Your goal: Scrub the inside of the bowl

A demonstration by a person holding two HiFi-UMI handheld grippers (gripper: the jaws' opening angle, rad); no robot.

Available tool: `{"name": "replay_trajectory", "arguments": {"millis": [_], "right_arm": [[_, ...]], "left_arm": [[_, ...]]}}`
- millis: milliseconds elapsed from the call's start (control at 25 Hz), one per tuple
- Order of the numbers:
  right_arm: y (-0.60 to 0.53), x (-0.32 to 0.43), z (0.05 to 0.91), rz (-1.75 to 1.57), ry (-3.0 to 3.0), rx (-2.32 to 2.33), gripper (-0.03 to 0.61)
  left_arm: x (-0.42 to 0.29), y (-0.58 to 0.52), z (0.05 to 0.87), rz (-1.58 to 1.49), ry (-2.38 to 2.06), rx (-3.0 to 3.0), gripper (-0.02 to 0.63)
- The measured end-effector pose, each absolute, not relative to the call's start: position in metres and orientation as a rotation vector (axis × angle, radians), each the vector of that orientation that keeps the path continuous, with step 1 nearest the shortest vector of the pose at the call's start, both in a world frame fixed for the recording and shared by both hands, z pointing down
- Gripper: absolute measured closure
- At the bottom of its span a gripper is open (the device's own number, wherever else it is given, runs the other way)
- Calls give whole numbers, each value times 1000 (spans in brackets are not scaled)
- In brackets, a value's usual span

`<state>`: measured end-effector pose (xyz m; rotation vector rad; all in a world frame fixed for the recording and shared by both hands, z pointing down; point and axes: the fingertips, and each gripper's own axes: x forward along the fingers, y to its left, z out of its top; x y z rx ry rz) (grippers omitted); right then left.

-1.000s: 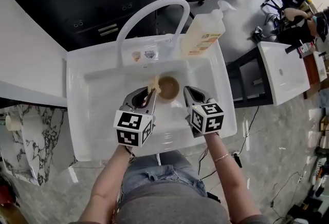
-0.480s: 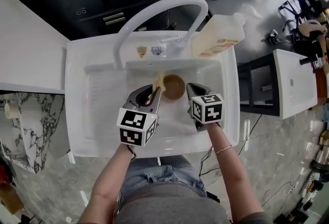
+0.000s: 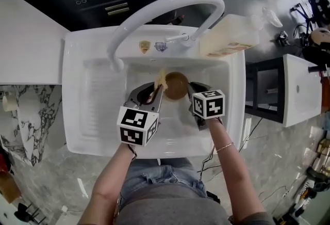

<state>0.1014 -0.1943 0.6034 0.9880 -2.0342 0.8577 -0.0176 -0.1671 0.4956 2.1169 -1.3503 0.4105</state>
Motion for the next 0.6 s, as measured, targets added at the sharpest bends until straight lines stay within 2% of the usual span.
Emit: {"name": "replay_trajectory", "arguments": {"millis": [80,600], "right_arm": [[-196,103,609,874,-2020,990,522],[-199,105,633,991,-1962,947,512]], "left_arm": [[-18,-169,499,414,-1353,2108,565],[-18,-170,511,419,-1359,2061,565]]}}
